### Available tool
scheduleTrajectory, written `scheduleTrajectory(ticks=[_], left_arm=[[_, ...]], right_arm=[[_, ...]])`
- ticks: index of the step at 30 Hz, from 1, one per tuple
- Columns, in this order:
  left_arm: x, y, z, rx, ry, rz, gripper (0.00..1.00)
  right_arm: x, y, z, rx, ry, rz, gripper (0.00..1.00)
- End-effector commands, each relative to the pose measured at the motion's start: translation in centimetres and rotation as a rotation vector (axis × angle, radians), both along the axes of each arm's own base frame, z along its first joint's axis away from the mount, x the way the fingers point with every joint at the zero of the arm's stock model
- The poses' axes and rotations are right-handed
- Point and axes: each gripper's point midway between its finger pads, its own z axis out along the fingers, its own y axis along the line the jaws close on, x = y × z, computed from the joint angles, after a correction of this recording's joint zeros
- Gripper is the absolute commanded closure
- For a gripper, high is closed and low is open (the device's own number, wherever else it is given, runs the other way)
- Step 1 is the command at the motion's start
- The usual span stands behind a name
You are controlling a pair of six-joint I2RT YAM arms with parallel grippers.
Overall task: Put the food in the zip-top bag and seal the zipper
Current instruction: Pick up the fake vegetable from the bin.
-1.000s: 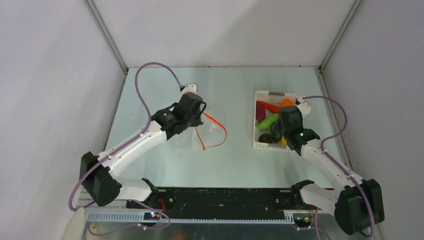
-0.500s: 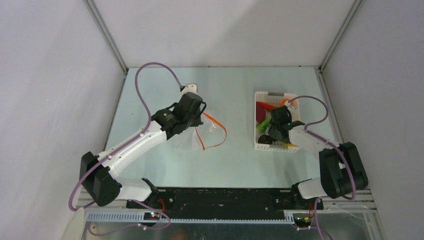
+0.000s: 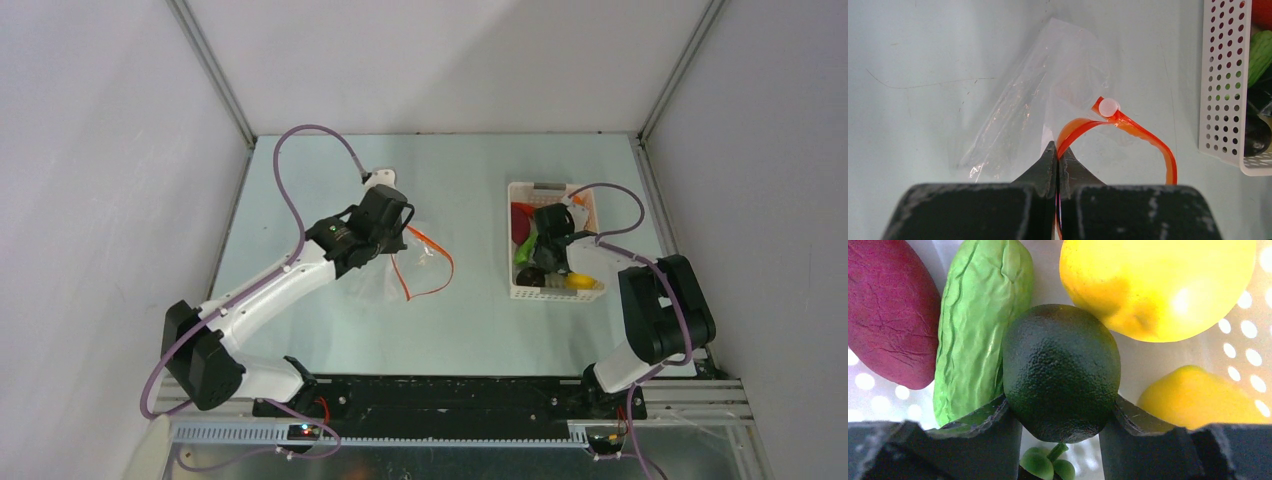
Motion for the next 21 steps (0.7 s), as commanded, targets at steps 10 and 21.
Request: scheduleTrajectory(ticks=[10,21], left_arm=[[0.0,0.0,1.6,-0.029,-0.035,0.013,1.00],[-1.9,2.1,2.8,0.076,0.037,0.000,1.00]], right_arm=[[0.9,0.4,8.2,0.052,-0.212,0.036,0.93],[-2.5,6.0,19.3,0.288,-0.505,0.356,0.95]])
